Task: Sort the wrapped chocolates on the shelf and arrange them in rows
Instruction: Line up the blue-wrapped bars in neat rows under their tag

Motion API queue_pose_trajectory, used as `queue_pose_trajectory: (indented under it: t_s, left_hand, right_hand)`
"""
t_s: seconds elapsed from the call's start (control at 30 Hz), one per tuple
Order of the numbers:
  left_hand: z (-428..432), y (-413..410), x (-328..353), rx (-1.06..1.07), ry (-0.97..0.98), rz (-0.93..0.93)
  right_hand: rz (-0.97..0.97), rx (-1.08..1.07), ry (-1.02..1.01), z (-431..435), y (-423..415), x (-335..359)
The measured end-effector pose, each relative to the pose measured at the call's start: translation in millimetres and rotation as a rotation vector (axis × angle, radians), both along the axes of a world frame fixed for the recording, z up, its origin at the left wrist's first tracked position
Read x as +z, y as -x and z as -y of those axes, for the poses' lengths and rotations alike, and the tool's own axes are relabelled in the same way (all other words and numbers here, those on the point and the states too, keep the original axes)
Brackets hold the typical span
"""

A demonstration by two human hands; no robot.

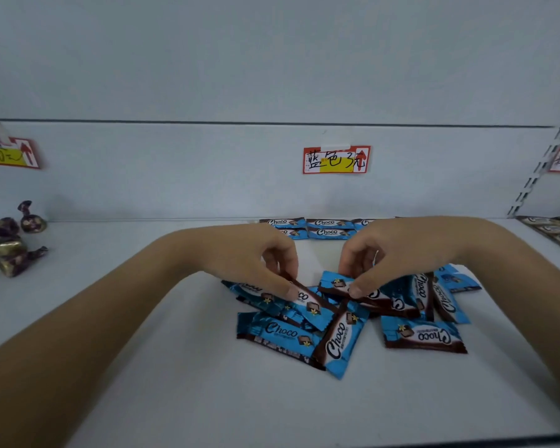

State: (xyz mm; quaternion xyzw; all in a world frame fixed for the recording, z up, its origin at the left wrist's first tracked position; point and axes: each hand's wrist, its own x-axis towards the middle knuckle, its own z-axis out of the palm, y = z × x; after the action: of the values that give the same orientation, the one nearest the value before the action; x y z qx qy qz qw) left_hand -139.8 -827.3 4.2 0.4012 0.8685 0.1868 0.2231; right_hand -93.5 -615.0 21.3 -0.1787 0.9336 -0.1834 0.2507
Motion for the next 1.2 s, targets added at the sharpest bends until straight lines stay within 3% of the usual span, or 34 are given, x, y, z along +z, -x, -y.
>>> queue_pose_trajectory:
  t_s: [0.13, 0.23, 0.37, 0.5, 0.77, 1.2]
  left_hand:
    - [3.3, -3.0, 2.2, 0.03, -0.154, 0.241]
    - [6.7, -1.9, 4.7, 0.088, -0.285, 0.308]
    - [8.7, 4.2, 5.1, 0.286, -0.544, 0.247]
    - [8.9, 11.2, 1.8, 0.408, -0.628, 0.12]
    - [-5.2, 7.1, -2.2, 0.452, -0.624, 0.018]
    - [-102.7, 14.4, 3.6, 0.366, -0.501, -0.161]
  right_hand:
    - [0.069, -0.059, 0.15, -3.6, 0.1, 1.2]
    - [0.024, -0.136, 0.319, -6.8, 1.2, 2.6]
    - [0.04, -0.372, 0.713, -6.4, 5.8, 4.0]
    - [-0.006, -0.467, 0.845, -9.5, 8.2, 3.7]
    - [-0.123, -0.571, 0.836, -29.4, 19.1, 13.6]
    - [-0.371, -0.663, 0.537, -131.3, 20.3, -9.5]
